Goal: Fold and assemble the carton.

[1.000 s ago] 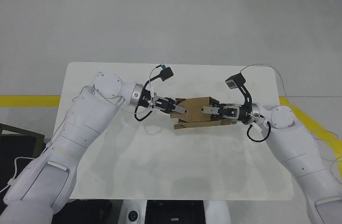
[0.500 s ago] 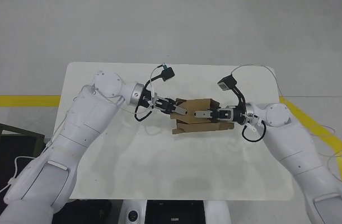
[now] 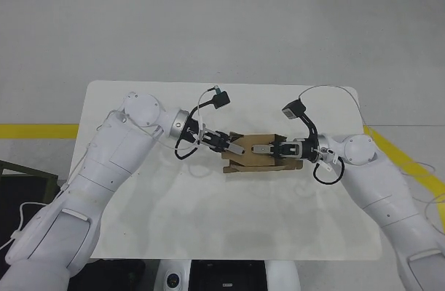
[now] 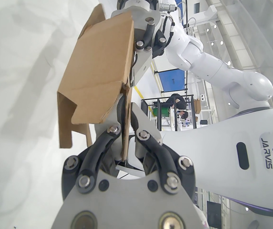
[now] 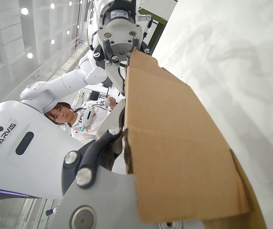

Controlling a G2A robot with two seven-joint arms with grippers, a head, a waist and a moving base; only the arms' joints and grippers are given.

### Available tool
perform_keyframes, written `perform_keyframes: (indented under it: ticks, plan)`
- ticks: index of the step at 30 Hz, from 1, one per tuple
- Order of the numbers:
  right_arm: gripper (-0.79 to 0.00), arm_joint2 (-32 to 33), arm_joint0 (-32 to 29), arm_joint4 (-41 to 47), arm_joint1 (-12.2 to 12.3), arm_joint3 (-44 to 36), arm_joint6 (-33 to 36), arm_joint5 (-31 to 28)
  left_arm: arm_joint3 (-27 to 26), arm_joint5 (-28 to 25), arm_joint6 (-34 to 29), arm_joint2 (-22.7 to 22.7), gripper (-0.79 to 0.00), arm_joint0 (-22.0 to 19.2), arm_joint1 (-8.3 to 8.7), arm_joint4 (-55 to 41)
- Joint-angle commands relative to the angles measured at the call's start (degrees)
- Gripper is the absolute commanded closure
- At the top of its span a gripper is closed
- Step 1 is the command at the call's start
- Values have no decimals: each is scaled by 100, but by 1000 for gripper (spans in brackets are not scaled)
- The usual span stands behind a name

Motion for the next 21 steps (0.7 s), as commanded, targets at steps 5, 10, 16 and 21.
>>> perform_keyframes:
  ticks: [5,10,16,21]
  plan:
    - [0,25,6,-55,23,62,-84,-84,-13,-6,66,-92,-785,48,4,-229]
    - [0,40,18,-165,31,146,-190,-190,-64,-36,19,-156,-785,86,3,-473]
    - [0,55,42,-287,22,246,-299,-299,-124,-12,-6,-262,-785,158,-2,-965]
    - [0,60,69,-400,0,293,-371,-370,-249,23,-41,-323,-785,195,-42,-1584]
